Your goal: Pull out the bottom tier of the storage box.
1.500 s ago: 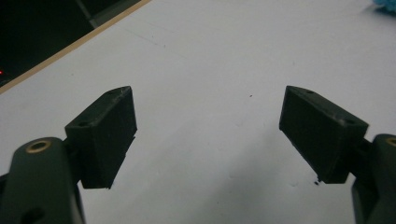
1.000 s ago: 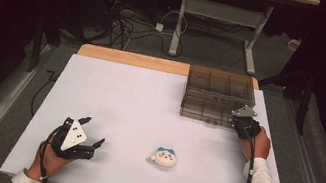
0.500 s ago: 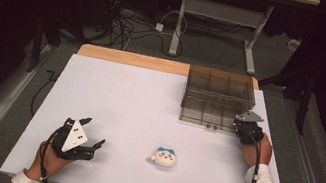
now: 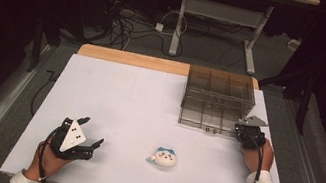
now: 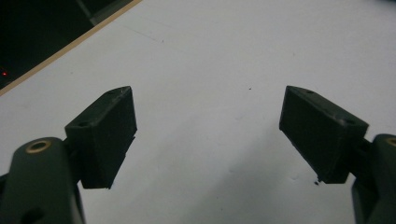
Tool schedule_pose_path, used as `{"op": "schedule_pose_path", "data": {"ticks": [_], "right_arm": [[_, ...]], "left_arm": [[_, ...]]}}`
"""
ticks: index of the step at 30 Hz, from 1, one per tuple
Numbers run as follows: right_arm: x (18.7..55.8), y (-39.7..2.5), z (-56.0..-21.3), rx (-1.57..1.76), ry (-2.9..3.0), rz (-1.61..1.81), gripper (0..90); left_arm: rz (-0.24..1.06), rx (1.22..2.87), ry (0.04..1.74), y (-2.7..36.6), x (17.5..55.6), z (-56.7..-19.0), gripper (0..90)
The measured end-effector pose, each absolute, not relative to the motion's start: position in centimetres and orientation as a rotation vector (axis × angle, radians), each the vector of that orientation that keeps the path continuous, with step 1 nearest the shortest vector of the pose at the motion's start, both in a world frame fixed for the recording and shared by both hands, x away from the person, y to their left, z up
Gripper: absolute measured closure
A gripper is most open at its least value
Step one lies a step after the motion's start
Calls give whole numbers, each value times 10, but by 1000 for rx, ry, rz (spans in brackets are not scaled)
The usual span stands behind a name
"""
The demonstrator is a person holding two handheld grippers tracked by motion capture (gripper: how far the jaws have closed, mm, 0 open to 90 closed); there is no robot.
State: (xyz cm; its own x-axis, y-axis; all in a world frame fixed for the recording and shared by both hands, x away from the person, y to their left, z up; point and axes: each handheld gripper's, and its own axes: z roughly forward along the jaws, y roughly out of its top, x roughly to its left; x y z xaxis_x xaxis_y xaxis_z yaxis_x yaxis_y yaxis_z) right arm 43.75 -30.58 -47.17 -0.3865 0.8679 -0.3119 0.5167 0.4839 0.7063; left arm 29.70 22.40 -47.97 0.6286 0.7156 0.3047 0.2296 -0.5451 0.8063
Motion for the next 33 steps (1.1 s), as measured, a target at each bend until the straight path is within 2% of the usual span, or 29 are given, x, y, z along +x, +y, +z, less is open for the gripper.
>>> {"op": "schedule_pose_path", "data": {"ticks": [15, 33], "right_arm": [[428, -299, -473, 1110, 2021, 605, 900], [416, -303, -459, 1111, 1960, 800, 891]], "left_arm": [[822, 2080, 743, 226, 297, -479, 181], [818, 2087, 732, 224, 297, -479, 181]]}}
